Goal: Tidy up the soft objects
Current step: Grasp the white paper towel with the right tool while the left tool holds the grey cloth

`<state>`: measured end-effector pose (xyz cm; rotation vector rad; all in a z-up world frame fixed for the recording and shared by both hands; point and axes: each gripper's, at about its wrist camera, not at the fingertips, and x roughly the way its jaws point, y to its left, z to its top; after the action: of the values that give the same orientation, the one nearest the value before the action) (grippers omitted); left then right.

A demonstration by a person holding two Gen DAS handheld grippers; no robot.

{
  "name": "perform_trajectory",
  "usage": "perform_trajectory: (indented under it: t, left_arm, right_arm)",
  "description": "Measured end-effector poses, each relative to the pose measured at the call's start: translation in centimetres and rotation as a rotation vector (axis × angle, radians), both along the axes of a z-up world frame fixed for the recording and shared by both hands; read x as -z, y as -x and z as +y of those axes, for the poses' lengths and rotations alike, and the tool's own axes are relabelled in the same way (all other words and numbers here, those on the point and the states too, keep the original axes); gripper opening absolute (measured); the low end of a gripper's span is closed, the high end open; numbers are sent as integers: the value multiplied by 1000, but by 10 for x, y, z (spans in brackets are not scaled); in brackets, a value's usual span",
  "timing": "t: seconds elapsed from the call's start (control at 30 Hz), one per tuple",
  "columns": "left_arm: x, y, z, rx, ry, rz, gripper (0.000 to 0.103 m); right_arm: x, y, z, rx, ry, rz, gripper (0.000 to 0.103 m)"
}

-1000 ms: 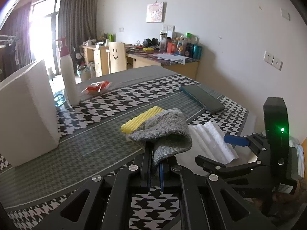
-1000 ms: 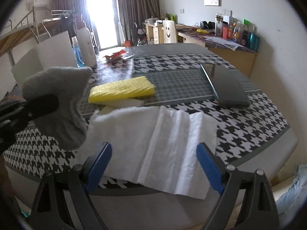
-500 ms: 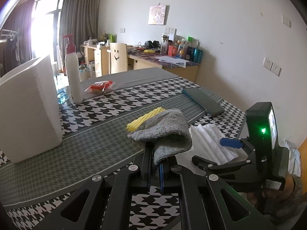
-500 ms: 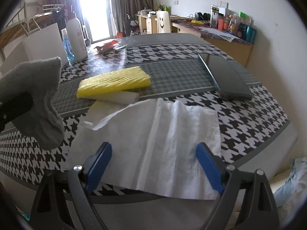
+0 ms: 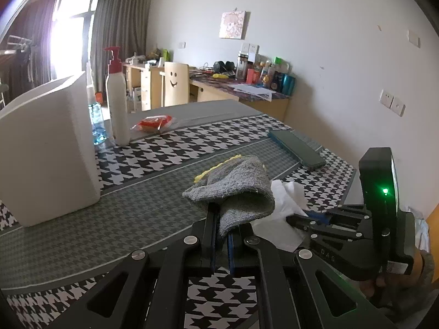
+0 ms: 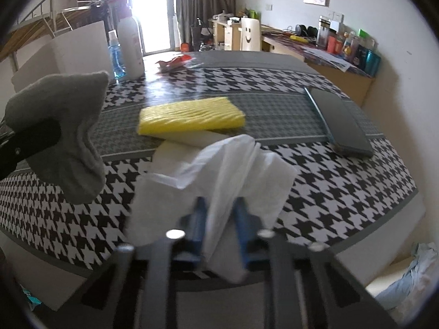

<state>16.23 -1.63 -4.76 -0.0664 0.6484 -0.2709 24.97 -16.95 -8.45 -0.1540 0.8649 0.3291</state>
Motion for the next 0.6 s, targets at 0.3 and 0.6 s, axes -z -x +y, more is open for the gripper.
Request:
perform_trajectory:
  t: [0.3,0.6]
  left_arm:
    - [-6,7,7,-22,-6,-20,6]
    - [-17,15,8,-38,-9,-54,6]
  right_arm:
    - [-9,3,-7,-65,-107,21,5]
    - [-46,23,-21,-92,-214,-63,5]
